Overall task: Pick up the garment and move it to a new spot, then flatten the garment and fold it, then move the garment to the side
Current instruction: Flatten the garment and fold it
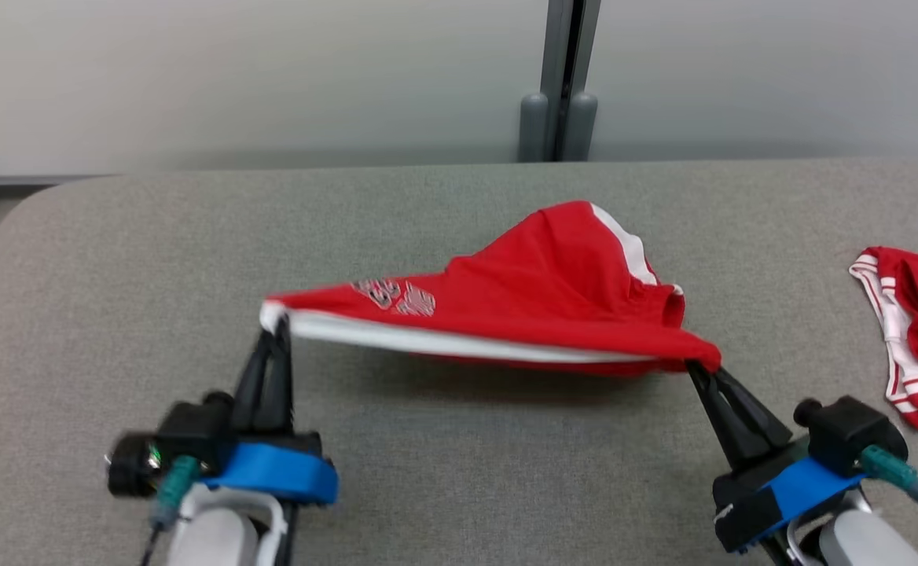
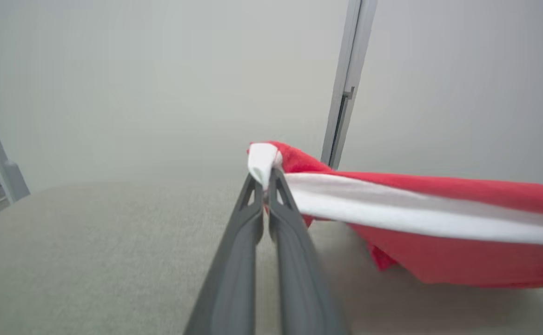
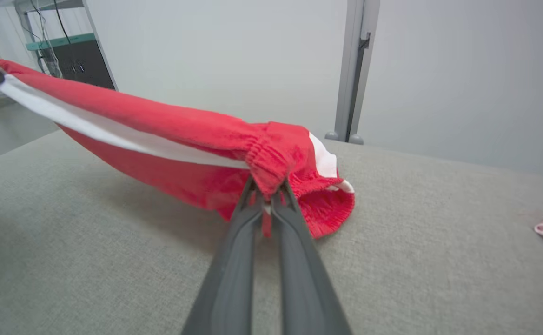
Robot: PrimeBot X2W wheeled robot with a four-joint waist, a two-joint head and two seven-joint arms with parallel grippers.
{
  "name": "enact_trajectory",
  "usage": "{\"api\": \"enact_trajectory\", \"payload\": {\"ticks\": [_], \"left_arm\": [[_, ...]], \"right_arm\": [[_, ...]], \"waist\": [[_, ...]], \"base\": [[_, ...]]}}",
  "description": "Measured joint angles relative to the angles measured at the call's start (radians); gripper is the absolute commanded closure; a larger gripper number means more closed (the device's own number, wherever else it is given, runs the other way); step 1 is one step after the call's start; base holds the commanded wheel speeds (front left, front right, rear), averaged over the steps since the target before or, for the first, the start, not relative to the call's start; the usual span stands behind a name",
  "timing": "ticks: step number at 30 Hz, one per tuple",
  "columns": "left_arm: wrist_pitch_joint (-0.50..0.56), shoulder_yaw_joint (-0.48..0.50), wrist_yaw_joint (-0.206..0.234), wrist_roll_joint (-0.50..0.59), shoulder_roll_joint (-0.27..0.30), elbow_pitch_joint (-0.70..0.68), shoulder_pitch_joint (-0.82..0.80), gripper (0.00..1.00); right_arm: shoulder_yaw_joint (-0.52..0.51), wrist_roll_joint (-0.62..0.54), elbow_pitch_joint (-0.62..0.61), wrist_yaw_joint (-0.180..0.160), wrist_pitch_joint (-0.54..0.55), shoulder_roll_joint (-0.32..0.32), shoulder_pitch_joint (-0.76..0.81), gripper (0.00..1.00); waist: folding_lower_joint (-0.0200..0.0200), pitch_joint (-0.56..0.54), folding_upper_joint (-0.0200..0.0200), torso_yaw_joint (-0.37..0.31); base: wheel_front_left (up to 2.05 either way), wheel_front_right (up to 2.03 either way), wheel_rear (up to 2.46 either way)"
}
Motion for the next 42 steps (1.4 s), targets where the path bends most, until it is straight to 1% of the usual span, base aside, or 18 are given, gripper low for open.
{"api": "enact_trajectory", "payload": {"ticks": [3,6,10,13,16,18,21,22,24,26,28,30,33,35,37,42], "left_arm": [[0.0,0.038,-0.028,0.056,0.033,-0.104,-0.047,1.0],[0.0,0.058,-0.052,0.088,0.053,-0.2,-0.092,1.0],[0.0,0.063,-0.08,0.12,0.104,-0.284,-0.174,1.0],[0.0,0.057,-0.095,0.134,0.142,-0.298,-0.26,1.0],[0.039,0.042,-0.101,0.128,0.162,-0.247,-0.339,1.0],[0.083,0.03,-0.105,0.128,0.164,-0.204,-0.397,1.0],[0.103,0.026,-0.104,0.112,0.145,-0.135,-0.494,1.0],[0.091,0.031,-0.094,0.112,0.138,-0.115,-0.528,1.0],[0.074,0.038,-0.077,0.121,0.132,-0.062,-0.612,1.0],[0.047,0.041,-0.06,0.133,0.129,-0.014,-0.695,1.0],[0.022,0.043,-0.043,0.14,0.121,0.02,-0.764,1.0],[0.01,0.046,-0.03,0.141,0.106,0.057,-0.8,1.0],[0.002,0.055,-0.019,0.119,0.081,0.118,-0.77,1.0],[0.001,0.072,-0.01,0.097,0.064,0.141,-0.688,1.0],[0.001,0.085,-0.009,0.072,0.049,0.155,-0.58,1.0],[0.001,0.112,-0.022,-0.002,-0.002,0.223,-0.286,1.0]], "right_arm": [[0.039,0.048,-0.073,0.0,0.0,-0.051,-0.042,1.0],[0.043,0.1,-0.149,0.0,0.0,-0.102,-0.093,1.0],[0.044,0.168,-0.22,0.0,0.0,-0.169,-0.168,1.0],[0.055,0.204,-0.255,0.0,0.021,-0.232,-0.24,1.0],[0.069,0.242,-0.268,0.0,0.069,-0.276,-0.316,1.0],[0.084,0.254,-0.261,0.0,0.089,-0.294,-0.365,1.0],[0.117,0.254,-0.216,0.0,0.1,-0.309,-0.456,1.0],[0.131,0.244,-0.196,0.0,0.095,-0.311,-0.493,1.0],[0.142,0.232,-0.138,0.001,0.077,-0.299,-0.579,1.0],[0.163,0.17,-0.083,0.001,0.053,-0.294,-0.677,1.0],[0.157,0.145,-0.017,0.001,0.03,-0.265,-0.77,1.0],[0.158,0.124,0.039,0.001,0.016,-0.241,-0.83,1.0],[0.183,0.118,0.115,0.001,0.005,-0.21,-0.844,1.0],[0.217,0.122,0.157,0.001,0.002,-0.189,-0.806,1.0],[0.245,0.137,0.185,0.001,0.001,-0.171,-0.732,1.0],[0.271,0.18,0.217,0.001,0.001,-0.148,-0.487,1.0]], "waist": [[0.0,-0.034,0.0,0.003],[0.0,-0.064,0.0,0.0],[-0.0001,-0.094,0.0,-0.007],[-0.0002,-0.09,0.0,-0.008],[-0.0001,-0.062,0.0,-0.009],[-0.0001,-0.031,0.0,-0.011],[0.0,0.029,0.0,-0.015],[0.0,0.051,0.0,-0.016],[0.0001,0.095,0.0,-0.017],[0.0002,0.134,0.0,-0.012],[0.0002,0.165,0.0,-0.002],[0.0002,0.183,0.0,0.014],[0.0002,0.193,0.0,0.035],[0.0002,0.185,0.0,0.042],[0.0,0.174,0.0,0.045],[0.0001,0.154,0.0,0.058]], "base": [[0.0,0.0,0.0],[0.0,0.0,0.0],[0.0,0.0,0.0],[0.0,0.0,0.0],[0.0,0.0,0.0],[0.0,0.0,0.0],[0.0,0.0,0.0],[0.0,0.0,0.0],[0.0,0.0,0.0],[0.0,0.0,0.0],[0.0,0.0,0.0],[0.0,0.0,0.0],[0.0,0.0,0.0],[0.0,0.0,0.0],[0.0,0.0,0.0],[0.0,0.0,0.0]]}}
